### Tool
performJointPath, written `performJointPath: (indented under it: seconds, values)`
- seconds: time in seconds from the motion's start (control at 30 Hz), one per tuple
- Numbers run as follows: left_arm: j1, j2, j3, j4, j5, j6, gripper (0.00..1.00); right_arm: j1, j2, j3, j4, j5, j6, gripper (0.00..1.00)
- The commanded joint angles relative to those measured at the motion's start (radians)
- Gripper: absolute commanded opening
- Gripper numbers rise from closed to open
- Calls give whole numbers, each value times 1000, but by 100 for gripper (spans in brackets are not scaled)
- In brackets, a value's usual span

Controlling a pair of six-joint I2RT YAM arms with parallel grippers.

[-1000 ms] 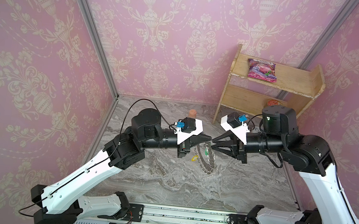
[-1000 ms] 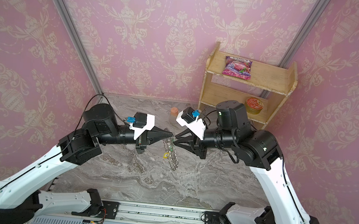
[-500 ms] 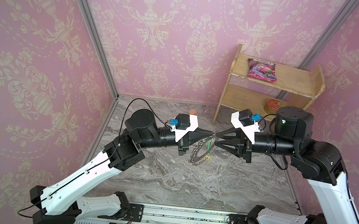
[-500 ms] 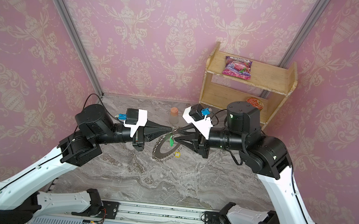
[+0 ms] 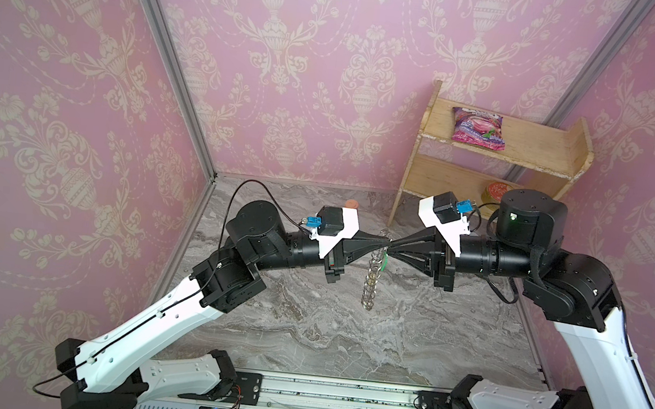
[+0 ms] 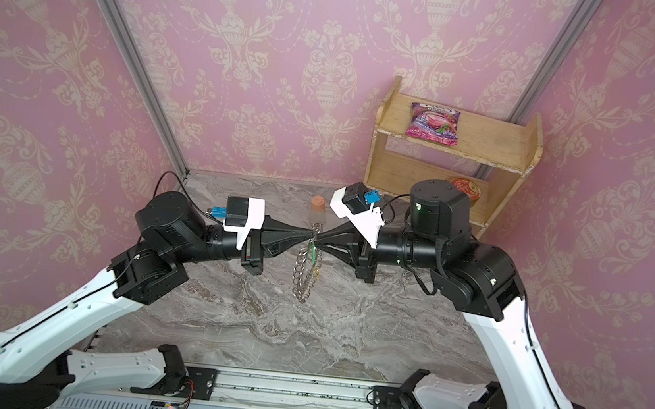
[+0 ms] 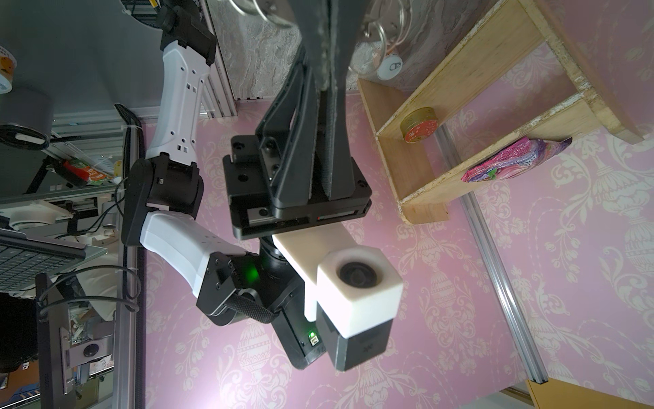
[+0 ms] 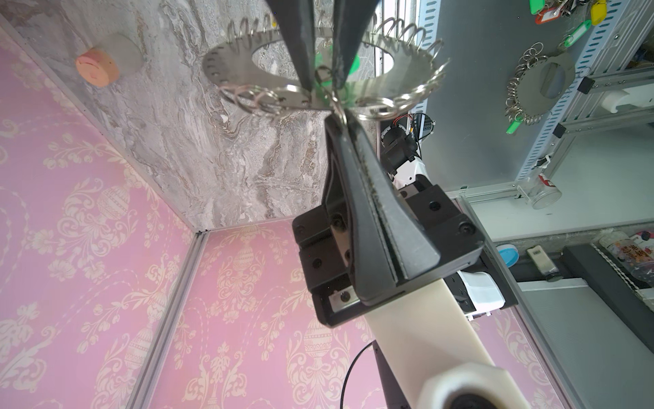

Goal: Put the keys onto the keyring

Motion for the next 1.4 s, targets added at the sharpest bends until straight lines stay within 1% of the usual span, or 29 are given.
performJointPath:
  seconds: [0.0, 0.1, 0.3, 0.47, 0.57, 0.63, 0.67, 0.77, 1.1, 1.37]
  values:
    - [-9, -24, -11, 71, -3, -19, 0, 3, 2, -15, 19, -33, 20, 5]
    - [-9, -26, -16, 77, -14, -11, 0, 3, -3, -30, 30, -39, 25, 0]
    - [-9, -26, -26, 107, -38, -4, 0, 2, -11, -69, 72, -88, 56, 0]
    - [-9, -23, -31, 120, -41, -6, 0, 4, -8, -87, 92, -106, 72, 0]
    - [-9, -26, -33, 121, -47, -3, 0, 4, -13, -88, 71, -73, 59, 9]
    - [-9, -31, -37, 124, -49, -3, 0, 4, -24, -95, 63, -49, 52, 20]
    - [-9, -32, -39, 126, -52, -3, 0, 4, -33, -102, 63, -40, 53, 24]
    - [-9, -34, -42, 127, -55, -3, 0, 4, -52, -123, 77, -37, 66, 29]
    - [-9, -35, -48, 138, -55, -12, 0, 4, -80, -171, 162, -64, 114, 40]
    - [-9, -38, -42, 142, -52, -21, 0, 4, -61, -195, 195, -58, 129, 41]
